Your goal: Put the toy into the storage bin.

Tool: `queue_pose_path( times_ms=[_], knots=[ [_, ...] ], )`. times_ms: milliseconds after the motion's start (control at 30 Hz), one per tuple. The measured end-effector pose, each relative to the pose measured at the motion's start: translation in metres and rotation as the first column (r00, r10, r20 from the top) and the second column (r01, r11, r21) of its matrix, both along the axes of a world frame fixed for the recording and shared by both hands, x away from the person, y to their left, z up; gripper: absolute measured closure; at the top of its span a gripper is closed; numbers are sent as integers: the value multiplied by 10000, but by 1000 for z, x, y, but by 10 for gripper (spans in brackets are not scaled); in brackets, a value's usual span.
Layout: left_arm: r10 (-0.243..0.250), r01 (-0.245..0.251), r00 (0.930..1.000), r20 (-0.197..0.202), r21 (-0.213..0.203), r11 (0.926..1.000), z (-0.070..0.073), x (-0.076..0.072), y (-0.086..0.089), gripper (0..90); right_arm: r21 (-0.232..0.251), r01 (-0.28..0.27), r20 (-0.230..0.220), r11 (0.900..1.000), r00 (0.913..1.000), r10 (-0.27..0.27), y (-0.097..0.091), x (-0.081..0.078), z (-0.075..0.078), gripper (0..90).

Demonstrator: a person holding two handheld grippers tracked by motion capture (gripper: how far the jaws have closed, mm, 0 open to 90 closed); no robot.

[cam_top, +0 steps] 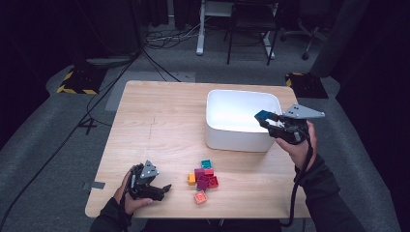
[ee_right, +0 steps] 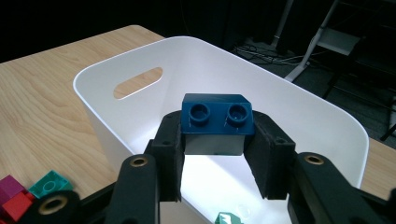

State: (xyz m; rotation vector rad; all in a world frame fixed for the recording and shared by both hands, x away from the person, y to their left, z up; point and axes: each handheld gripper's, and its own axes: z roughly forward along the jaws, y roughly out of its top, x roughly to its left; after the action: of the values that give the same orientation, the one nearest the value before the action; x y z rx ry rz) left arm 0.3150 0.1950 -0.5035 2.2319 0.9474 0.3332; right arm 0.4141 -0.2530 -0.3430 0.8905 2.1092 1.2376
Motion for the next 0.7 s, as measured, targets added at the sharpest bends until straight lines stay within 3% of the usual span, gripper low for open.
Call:
queue_pose_path(
  times_ms=[700],
  knots=[
    [-2,2,10000,-1,3,10000,0,0,0,105,-398,454,-494,9982,9977,-474,12,26,-15,592]
  ],
)
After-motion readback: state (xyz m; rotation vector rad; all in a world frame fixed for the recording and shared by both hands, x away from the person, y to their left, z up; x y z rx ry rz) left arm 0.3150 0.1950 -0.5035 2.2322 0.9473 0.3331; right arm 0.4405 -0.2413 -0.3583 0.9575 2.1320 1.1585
